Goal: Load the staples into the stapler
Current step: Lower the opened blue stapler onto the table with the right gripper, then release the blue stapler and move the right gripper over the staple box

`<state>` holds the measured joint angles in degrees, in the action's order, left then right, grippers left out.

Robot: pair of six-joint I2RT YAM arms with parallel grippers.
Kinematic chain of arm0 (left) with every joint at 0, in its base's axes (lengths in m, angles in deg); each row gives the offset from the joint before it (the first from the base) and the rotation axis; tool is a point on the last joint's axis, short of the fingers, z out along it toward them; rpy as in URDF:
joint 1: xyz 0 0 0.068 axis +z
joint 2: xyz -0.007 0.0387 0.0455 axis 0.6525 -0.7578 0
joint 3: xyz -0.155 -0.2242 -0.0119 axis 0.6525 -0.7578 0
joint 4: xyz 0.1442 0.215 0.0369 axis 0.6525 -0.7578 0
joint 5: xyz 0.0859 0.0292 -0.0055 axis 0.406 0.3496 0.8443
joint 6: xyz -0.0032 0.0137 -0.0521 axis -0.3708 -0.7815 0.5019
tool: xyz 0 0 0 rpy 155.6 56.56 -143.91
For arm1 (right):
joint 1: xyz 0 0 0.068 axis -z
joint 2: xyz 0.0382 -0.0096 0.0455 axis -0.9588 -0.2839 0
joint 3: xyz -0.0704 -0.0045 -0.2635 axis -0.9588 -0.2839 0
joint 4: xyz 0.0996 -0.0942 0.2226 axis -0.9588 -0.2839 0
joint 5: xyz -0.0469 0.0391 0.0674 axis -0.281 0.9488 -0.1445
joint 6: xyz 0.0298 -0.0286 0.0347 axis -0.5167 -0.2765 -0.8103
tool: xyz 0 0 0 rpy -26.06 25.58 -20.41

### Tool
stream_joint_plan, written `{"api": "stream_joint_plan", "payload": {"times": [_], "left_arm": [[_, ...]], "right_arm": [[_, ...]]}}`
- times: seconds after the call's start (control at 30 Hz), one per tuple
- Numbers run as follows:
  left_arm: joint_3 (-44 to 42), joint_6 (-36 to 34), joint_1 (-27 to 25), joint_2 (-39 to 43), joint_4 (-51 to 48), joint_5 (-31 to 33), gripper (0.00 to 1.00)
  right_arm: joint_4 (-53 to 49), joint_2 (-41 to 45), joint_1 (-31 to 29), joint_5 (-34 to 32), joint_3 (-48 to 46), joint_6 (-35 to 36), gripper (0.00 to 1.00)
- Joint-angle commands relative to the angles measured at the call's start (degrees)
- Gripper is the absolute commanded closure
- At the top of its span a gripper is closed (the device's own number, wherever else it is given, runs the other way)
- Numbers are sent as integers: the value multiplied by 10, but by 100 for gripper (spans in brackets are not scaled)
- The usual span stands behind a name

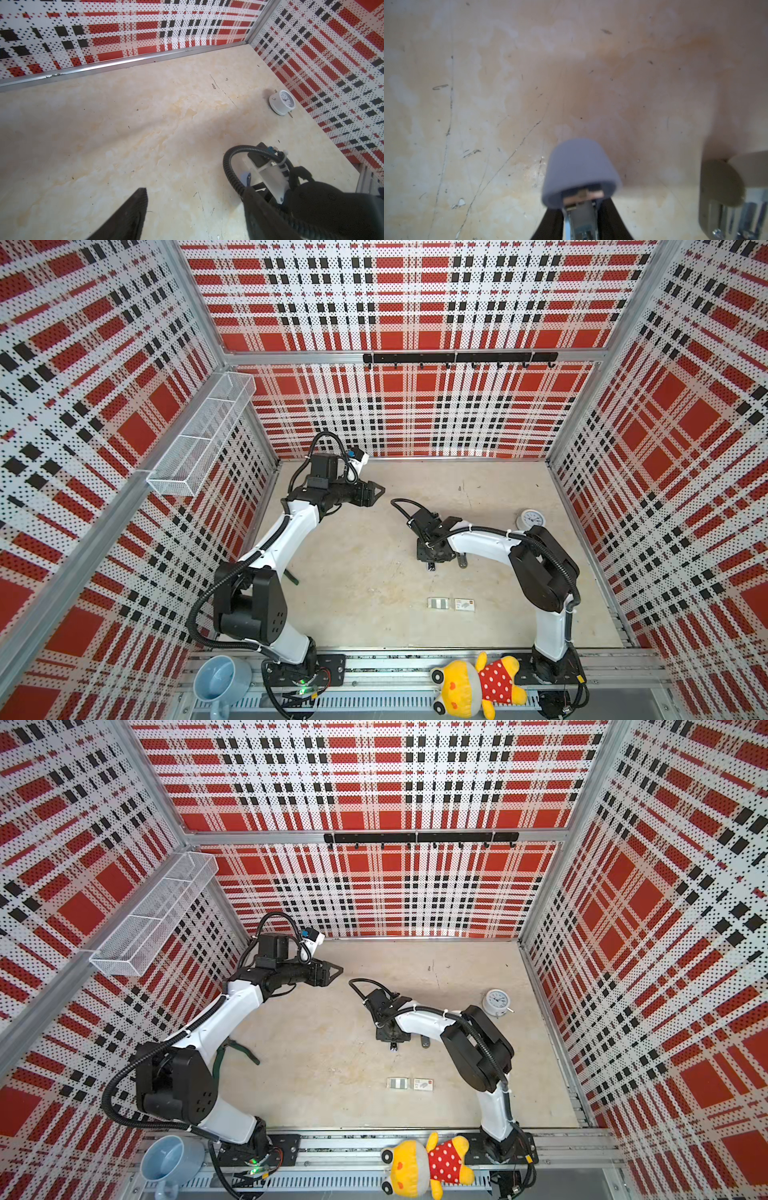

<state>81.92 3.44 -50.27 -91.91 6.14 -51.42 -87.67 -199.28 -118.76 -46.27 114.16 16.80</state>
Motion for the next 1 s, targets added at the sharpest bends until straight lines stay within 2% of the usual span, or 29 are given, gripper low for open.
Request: {"api": "stream_joint_plan", "payload": {"times": [0.0, 0.37, 0.53, 0.97], "left_arm": [[-5, 31, 18, 27, 25, 20, 24], [-5, 28, 24, 17, 13, 9, 24], [-2, 28, 24, 15, 11, 6, 23], [-2, 12, 27, 22, 0, 28, 23]], "right_arm": [[-9, -11, -2, -16, 9, -17, 77], [-15, -6, -8, -26, 12, -15, 67], [-22, 10, -12, -39, 17, -10, 66], [-58, 122, -44, -75, -26, -26, 67]]}}
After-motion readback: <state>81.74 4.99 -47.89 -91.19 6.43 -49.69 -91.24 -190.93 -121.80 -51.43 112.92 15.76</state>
